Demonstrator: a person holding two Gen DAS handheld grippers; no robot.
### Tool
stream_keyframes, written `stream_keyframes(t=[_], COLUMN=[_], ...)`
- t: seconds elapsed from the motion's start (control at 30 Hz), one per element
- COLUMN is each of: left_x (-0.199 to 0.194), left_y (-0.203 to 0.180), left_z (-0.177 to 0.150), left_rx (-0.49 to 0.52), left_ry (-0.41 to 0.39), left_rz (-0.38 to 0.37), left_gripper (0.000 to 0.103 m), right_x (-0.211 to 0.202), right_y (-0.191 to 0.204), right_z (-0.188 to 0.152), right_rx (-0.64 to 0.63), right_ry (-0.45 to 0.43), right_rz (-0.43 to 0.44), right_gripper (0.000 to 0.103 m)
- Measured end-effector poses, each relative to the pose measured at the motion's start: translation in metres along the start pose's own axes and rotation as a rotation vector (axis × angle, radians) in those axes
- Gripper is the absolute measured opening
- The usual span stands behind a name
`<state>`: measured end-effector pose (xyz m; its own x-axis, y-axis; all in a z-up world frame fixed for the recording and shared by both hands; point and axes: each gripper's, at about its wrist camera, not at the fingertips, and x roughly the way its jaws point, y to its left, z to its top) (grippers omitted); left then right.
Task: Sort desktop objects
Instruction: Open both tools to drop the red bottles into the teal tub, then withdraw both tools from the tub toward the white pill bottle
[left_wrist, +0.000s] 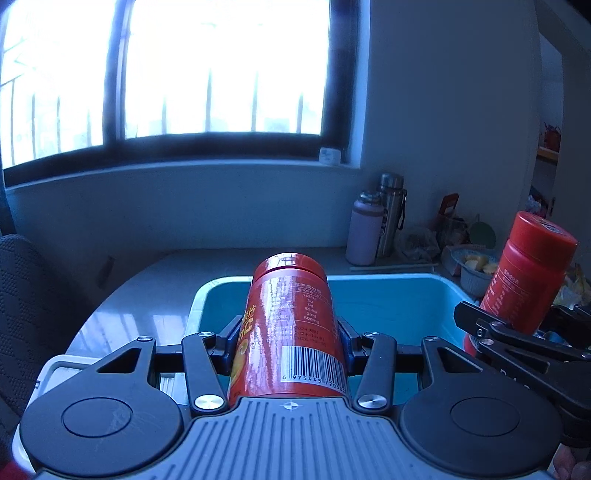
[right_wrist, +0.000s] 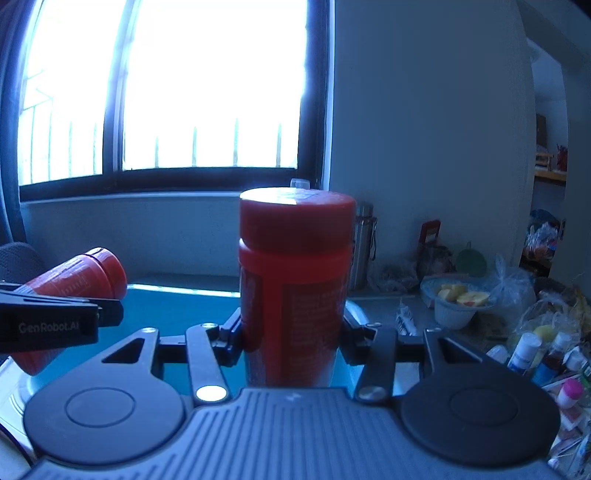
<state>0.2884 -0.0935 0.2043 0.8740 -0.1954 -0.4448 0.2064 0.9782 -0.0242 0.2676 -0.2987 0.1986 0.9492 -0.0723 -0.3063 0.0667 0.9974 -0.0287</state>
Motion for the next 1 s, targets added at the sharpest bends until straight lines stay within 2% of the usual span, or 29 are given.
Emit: stream_keyframes(t=[0.3, 0.33, 0.37, 0.4, 0.43, 0.47, 0.53, 0.63, 0.83, 1.0], left_x=[0.032, 0.033, 0.034, 0.035, 0.034, 0.032, 0.030, 0.025, 0.027, 0.018], left_y=[0.020, 0.022, 0.024, 0.026, 0.024, 0.023, 0.022, 0.022, 0.026, 0.027], left_z=[-0.010, -0.009, -0.008, -0.008, -0.007, -0.006, -0.005, -0.001, 0.001, -0.002], left_rx=[-0.025, -0.031, -0.037, -0.042, -0.023, -0.007, 0.015, 0.032, -0.001, 0.001], left_ry=[0.071, 0.072, 0.072, 0.073, 0.066, 0.055, 0.036, 0.013, 0.022, 0.018], left_rz=[-0.028, -0.029, -0.031, -0.032, -0.026, -0.019, -0.015, -0.022, -0.016, -0.002], left_gripper=[0.051, 0.053, 0.053, 0.061, 0.075, 0.080, 0.086, 0.088, 0.089, 0.089], right_x=[0.036, 0.038, 0.040, 0.041, 0.041, 0.041, 0.038, 0.038, 0.038, 0.036], right_y=[0.005, 0.005, 0.006, 0.006, 0.006, 0.005, 0.003, 0.005, 0.012, 0.010], right_z=[-0.017, -0.018, -0.018, -0.019, -0.019, -0.018, -0.016, -0.010, -0.003, -0.003], right_rx=[0.039, 0.042, 0.042, 0.043, 0.049, 0.055, 0.074, 0.065, 0.017, 0.024], right_ry=[0.118, 0.129, 0.133, 0.130, 0.125, 0.121, 0.107, 0.087, 0.060, 0.057], right_rz=[0.007, 0.009, 0.008, 0.004, -0.001, -0.006, -0.005, 0.001, 0.017, 0.031], right_gripper=[0.050, 0.053, 0.062, 0.070, 0.083, 0.086, 0.087, 0.087, 0.087, 0.088])
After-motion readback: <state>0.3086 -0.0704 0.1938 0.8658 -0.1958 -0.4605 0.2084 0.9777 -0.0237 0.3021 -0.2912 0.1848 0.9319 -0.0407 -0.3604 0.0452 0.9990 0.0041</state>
